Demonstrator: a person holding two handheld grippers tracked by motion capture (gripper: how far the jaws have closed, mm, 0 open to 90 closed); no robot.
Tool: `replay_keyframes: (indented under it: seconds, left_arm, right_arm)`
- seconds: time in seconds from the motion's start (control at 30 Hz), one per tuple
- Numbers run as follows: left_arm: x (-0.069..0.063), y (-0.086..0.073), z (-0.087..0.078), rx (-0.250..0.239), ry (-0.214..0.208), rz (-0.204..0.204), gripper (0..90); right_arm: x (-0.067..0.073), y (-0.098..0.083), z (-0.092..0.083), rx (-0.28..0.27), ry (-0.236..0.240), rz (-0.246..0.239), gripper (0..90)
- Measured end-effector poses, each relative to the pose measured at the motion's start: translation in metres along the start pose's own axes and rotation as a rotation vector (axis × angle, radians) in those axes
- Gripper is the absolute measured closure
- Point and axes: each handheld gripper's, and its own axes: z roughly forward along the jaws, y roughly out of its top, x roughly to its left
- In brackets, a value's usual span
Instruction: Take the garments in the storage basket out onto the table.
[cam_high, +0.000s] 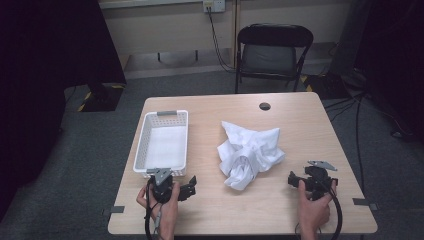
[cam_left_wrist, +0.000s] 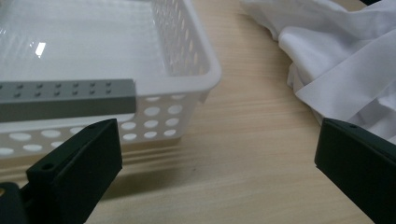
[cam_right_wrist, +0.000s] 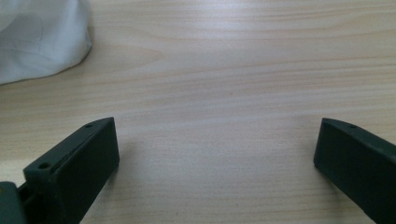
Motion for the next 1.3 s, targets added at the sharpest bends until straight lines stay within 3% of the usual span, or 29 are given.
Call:
replay_keyframes:
  seconds: [0.37,0.67,1.07,1.17,1.3]
  left_arm:
    - [0.009,-0.017,0.013,0.080,0.022,-0.008,0.2]
    - [0.011,-0.023,0.019,0.114,0.066,0.001,0.2]
    - [0.010,-0.024,0.024,0.131,0.102,0.023,0.2]
    - [0.011,-0.023,0.025,0.124,0.115,0.007,0.1]
    - [0.008,-0.023,0.026,0.139,0.135,0.029,0.1]
  right_arm:
    - [0.000,0.000,0.000,0.000,0.000,0.000,0.0]
    - [0.000,0.000,0.000,0.000,0.000,0.000,0.0]
    - [0.000,0.000,0.000,0.000,0.000,0.000,0.0]
    - [0.000,0.000,0.000,0.000,0.000,0.000,0.0]
    - [0.000,0.000,0.000,0.000,0.000,0.000,0.0]
